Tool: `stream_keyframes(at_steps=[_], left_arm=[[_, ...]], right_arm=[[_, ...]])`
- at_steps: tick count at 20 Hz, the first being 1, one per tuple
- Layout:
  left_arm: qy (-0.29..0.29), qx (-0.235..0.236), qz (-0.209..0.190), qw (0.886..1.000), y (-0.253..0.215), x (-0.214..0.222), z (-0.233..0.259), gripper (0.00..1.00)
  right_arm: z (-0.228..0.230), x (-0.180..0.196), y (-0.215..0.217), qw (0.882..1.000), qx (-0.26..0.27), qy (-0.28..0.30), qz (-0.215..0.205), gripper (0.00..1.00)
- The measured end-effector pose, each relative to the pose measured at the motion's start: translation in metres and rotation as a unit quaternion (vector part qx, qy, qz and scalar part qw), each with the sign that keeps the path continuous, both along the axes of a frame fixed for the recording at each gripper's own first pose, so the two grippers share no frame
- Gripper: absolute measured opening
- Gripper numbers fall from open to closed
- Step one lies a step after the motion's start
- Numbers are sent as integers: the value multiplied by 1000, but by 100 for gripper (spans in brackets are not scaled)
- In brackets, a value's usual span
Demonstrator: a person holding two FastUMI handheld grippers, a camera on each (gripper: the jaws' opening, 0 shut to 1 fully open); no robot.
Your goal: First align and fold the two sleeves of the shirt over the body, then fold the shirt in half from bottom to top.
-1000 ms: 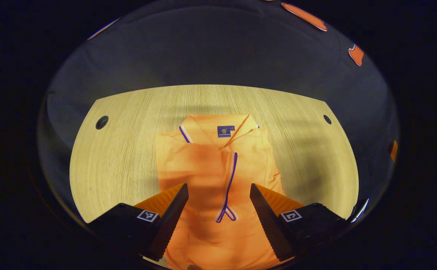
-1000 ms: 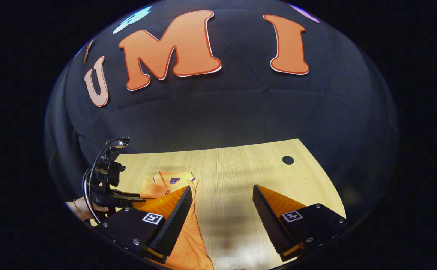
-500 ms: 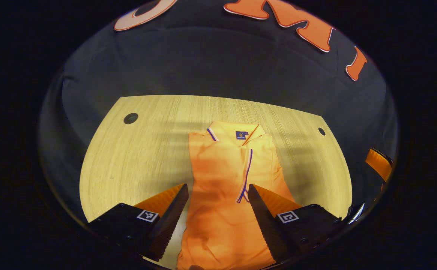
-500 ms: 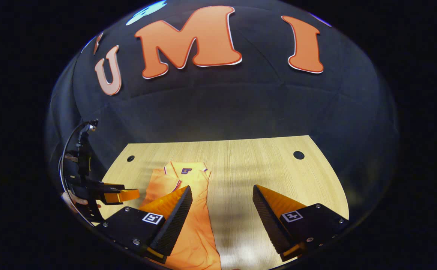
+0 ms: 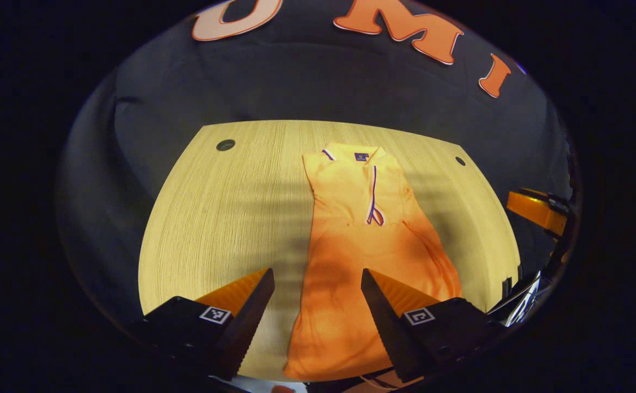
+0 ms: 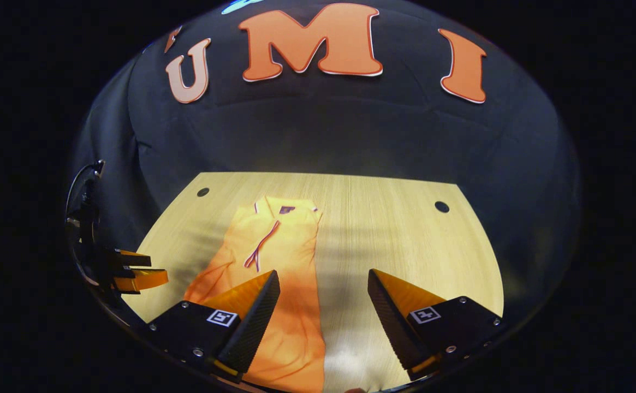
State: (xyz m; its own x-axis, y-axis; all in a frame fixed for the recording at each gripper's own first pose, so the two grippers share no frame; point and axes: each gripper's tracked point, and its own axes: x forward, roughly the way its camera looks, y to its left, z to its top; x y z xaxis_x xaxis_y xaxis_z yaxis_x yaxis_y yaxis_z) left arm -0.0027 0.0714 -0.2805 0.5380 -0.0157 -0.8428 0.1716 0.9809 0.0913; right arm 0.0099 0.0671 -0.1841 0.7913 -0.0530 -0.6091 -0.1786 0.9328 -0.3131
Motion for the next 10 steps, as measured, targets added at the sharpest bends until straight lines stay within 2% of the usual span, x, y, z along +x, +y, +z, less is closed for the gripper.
stream_keyframes(at_steps=[6, 10], left_arm=[[21, 9, 2, 1000, 11, -65, -7, 99], [45, 9, 17, 999, 15, -103, -14, 99]], right_arm=[[-50, -63, -9, 997, -30, 72, -6, 99], [-85, -92, -19, 991, -26, 126, -37, 99]])
